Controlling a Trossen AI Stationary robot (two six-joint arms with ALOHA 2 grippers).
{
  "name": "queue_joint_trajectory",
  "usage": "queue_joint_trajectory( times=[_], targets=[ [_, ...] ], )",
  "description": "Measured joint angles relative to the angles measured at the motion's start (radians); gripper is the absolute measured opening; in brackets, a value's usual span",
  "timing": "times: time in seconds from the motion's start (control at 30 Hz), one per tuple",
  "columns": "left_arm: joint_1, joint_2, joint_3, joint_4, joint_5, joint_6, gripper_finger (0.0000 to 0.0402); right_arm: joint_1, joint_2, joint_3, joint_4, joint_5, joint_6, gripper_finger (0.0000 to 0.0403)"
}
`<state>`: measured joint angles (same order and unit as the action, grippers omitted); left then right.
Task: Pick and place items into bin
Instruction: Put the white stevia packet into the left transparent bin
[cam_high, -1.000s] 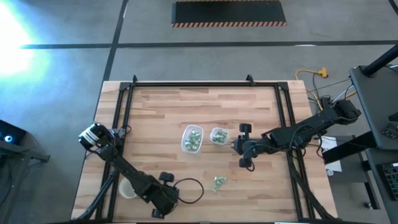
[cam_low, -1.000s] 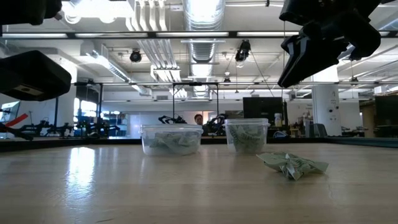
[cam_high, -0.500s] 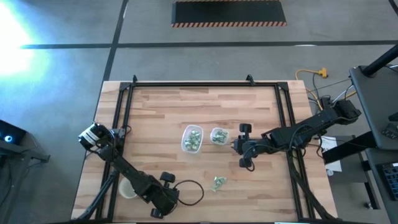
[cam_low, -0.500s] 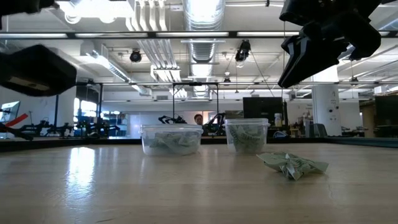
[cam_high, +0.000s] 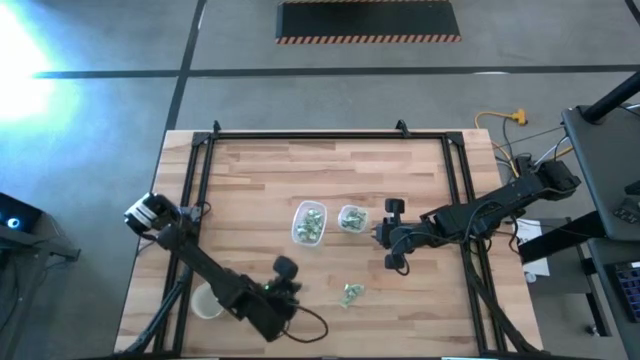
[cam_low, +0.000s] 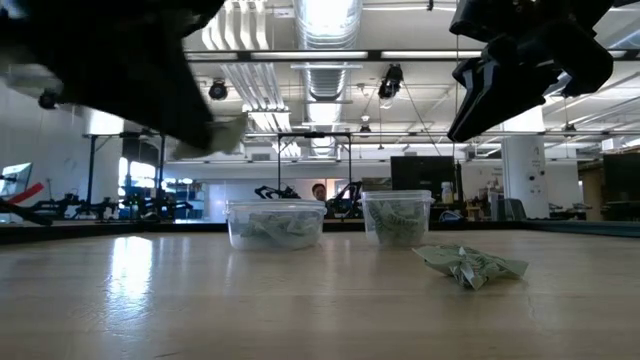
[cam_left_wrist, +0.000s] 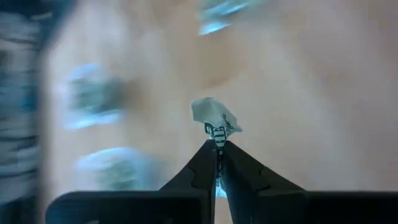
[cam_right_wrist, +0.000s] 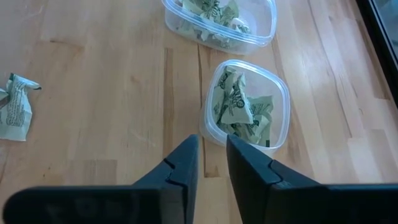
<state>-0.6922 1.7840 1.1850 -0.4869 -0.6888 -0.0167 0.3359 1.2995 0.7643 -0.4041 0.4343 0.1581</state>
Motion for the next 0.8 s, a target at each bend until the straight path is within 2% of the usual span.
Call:
queue_joint_trajectory(
  times=[0.07, 0.13, 0.33, 0.47, 0.6, 0.8],
  targets=[
    [0.031, 0.000, -0.004, -0.004, -0.094, 0.048, 0.0006, 0.000, 0.000, 0.000, 0.001, 0.000, 0.000, 0.0077],
    [0.072, 0.000, -0.008, 0.001, -0.140, 0.085, 0.0006, 0.000, 0.000, 0.000, 0.001, 0.000, 0.000, 0.0079],
    [0.225, -0.002, -0.014, -0.004, -0.144, 0.184, 0.0006, 0.000, 0.000, -0.001, 0.002, 0.000, 0.000, 0.0076],
    [0.329, -0.002, -0.014, -0.041, -0.139, 0.191, 0.0006, 0.000, 0.000, -0.004, 0.002, 0.000, 0.000, 0.0069],
    [0.428, -0.002, -0.015, -0.063, -0.085, 0.190, 0.0006, 0.000, 0.000, -0.012, 0.001, 0.000, 0.000, 0.0069],
    [0.544, -0.002, -0.017, -0.064, 0.161, 0.189, 0.0006, 0.000, 0.000, -0.026, 0.003, 0.000, 0.000, 0.0077]
  ],
)
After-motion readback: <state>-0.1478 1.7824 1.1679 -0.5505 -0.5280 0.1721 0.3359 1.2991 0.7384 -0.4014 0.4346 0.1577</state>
